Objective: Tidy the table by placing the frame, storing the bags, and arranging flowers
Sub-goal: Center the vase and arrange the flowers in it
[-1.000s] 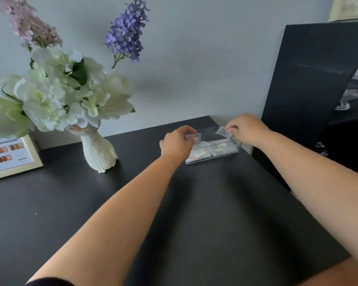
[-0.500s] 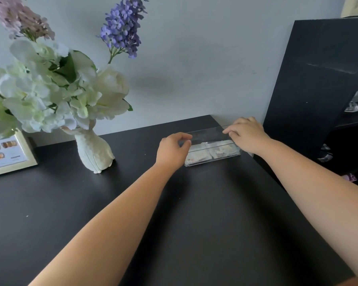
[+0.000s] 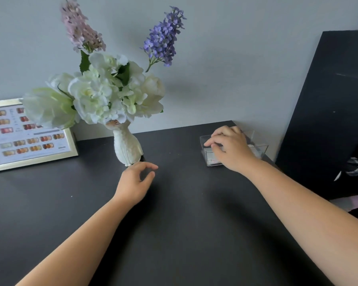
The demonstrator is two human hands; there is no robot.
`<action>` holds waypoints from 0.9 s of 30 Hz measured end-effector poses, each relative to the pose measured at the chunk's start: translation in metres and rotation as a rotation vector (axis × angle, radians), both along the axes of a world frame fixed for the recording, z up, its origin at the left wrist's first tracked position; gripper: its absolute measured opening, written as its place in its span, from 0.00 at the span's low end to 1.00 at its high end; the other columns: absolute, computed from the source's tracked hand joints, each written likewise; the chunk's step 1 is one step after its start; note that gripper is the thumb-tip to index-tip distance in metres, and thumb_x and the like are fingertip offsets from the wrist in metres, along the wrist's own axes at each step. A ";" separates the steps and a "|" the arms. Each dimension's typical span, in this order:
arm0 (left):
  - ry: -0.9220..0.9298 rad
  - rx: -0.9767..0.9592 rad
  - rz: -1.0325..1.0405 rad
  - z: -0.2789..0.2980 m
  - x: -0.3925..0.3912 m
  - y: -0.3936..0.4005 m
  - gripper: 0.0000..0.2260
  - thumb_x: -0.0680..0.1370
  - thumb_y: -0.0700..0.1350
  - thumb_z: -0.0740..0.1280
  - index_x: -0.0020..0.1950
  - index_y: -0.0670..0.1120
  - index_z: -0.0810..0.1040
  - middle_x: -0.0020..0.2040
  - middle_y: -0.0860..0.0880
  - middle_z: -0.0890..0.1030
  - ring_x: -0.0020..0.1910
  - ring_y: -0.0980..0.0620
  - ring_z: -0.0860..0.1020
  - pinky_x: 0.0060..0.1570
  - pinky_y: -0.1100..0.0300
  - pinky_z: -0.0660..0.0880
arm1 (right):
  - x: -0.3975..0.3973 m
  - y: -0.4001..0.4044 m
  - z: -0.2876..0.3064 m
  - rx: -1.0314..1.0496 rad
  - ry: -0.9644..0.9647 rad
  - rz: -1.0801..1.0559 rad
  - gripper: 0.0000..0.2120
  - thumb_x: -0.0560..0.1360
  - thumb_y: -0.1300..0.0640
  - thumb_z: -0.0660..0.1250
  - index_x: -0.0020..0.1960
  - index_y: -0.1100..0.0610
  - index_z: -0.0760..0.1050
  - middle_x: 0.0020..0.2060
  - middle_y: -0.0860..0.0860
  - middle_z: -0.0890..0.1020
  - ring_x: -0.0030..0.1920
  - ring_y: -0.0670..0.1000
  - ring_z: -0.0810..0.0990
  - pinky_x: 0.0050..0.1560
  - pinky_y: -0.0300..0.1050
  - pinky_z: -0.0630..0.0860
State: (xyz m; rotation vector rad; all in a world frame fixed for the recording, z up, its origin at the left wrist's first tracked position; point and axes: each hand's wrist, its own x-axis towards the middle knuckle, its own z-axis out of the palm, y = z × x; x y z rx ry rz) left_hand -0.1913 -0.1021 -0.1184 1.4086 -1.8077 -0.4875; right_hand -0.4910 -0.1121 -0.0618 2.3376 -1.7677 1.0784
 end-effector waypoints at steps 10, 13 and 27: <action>-0.360 0.151 0.090 -0.010 0.116 0.020 0.14 0.79 0.53 0.65 0.65 0.56 0.76 0.66 0.59 0.74 0.65 0.54 0.72 0.62 0.55 0.70 | 0.130 -0.013 -0.042 0.307 -0.110 0.256 0.12 0.78 0.58 0.61 0.56 0.47 0.80 0.54 0.44 0.73 0.56 0.46 0.67 0.56 0.39 0.65; -0.492 0.235 0.005 -0.011 0.140 0.011 0.25 0.80 0.60 0.59 0.76 0.56 0.64 0.77 0.60 0.62 0.77 0.54 0.57 0.75 0.52 0.56 | 0.155 -0.021 -0.060 0.360 -0.126 0.209 0.13 0.78 0.56 0.60 0.59 0.48 0.78 0.57 0.45 0.73 0.59 0.48 0.69 0.57 0.42 0.68; -0.649 0.269 -0.063 -0.017 0.171 -0.076 0.32 0.79 0.66 0.51 0.80 0.55 0.50 0.80 0.58 0.49 0.79 0.53 0.46 0.76 0.50 0.42 | 0.210 -0.073 -0.075 0.385 -0.268 -0.028 0.27 0.77 0.46 0.63 0.74 0.49 0.62 0.64 0.46 0.73 0.64 0.51 0.71 0.64 0.53 0.68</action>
